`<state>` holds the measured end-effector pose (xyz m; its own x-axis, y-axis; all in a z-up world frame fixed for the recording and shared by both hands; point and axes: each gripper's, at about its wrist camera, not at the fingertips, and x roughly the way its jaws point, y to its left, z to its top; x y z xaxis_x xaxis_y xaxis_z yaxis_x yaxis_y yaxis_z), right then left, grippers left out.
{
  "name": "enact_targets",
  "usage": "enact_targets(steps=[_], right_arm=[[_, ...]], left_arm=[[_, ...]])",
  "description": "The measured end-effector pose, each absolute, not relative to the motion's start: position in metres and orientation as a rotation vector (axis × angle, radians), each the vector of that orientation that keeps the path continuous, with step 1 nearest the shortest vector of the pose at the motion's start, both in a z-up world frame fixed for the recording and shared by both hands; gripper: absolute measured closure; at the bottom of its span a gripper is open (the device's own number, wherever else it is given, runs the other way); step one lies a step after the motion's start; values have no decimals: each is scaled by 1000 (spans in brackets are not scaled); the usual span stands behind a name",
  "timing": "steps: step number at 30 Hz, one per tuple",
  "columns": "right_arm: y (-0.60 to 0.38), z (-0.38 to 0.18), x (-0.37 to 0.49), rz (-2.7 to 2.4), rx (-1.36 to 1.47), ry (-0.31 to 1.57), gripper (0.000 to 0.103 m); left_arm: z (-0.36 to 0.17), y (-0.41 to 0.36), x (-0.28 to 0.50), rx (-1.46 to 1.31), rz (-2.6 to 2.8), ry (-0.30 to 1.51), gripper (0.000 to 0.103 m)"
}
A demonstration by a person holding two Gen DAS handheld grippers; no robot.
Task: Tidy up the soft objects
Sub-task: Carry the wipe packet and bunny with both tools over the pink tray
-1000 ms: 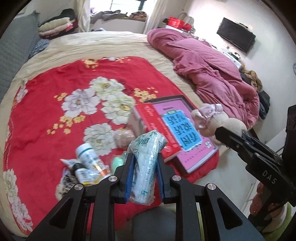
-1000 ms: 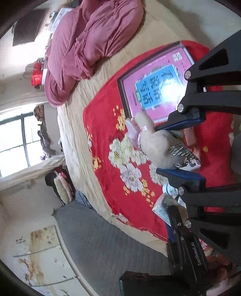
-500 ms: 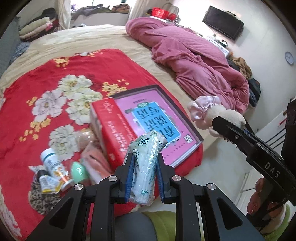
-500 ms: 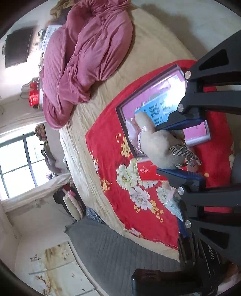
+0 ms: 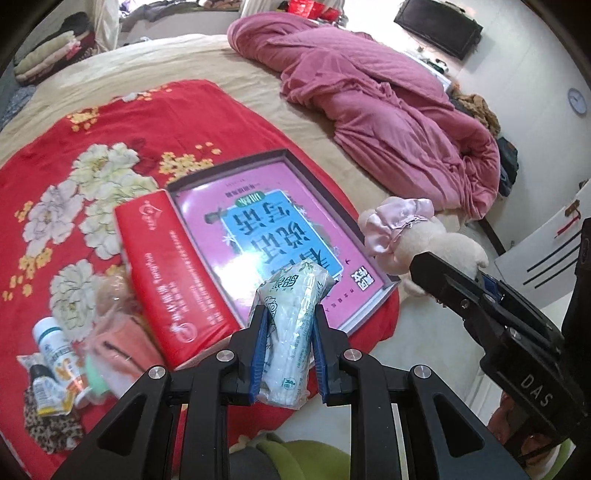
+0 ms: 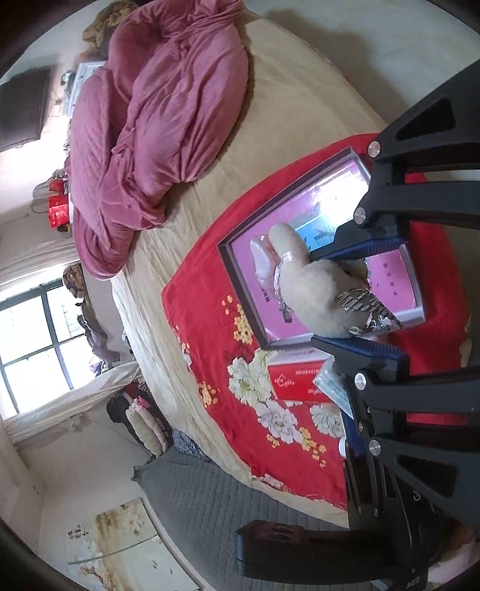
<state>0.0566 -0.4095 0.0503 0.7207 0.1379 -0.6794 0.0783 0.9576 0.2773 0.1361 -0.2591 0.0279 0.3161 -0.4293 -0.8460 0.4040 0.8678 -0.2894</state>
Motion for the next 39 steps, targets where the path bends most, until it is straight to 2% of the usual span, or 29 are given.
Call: enact_targets(steps=[13,28,39], right_arm=[[-436,-8,76,-5,336,877,65],[-442,-58,101,-78,243,942,65],[-463,-77,102,-124,295,983,63]], left_arm=[[-17,-297,159,5,-555,1219,80],[-57,-323,170,54,-535,1290,80],[-71,-335,172,92,-535,1328,80]])
